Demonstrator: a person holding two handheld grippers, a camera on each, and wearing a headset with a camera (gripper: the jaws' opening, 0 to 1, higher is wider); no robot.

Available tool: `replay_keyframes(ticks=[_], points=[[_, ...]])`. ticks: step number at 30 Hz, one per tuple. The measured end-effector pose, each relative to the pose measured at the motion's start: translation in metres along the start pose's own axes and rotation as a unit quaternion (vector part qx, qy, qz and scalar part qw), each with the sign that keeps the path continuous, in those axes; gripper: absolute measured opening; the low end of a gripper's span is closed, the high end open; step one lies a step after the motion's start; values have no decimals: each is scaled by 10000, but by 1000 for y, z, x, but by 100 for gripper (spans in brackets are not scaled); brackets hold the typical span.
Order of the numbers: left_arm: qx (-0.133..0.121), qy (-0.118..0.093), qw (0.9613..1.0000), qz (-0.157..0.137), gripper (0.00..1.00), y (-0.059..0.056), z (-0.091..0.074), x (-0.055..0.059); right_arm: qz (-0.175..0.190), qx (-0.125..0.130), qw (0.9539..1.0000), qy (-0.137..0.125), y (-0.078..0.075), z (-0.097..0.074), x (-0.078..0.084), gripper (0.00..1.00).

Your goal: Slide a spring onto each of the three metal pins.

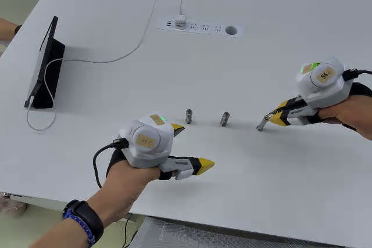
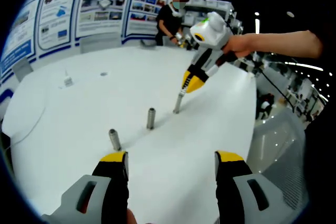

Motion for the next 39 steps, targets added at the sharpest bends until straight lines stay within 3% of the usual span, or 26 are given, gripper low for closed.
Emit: replay_keyframes(ticks=[39], points=[[-25,-67,10000,-48,69,2,-3,-4,-138,-63,9997,175,-2,18,-3,13]])
Point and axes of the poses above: the centre of the closed fingertips' face, and the gripper's own axes: z roughly forward along the fingers, y roughly to its left, x roughly out of its underside, the point moved 3 cm from there along -z, roughly backward along the fingers, and after that the axes turned 7 degrees about -z, right-handed, at the moved point
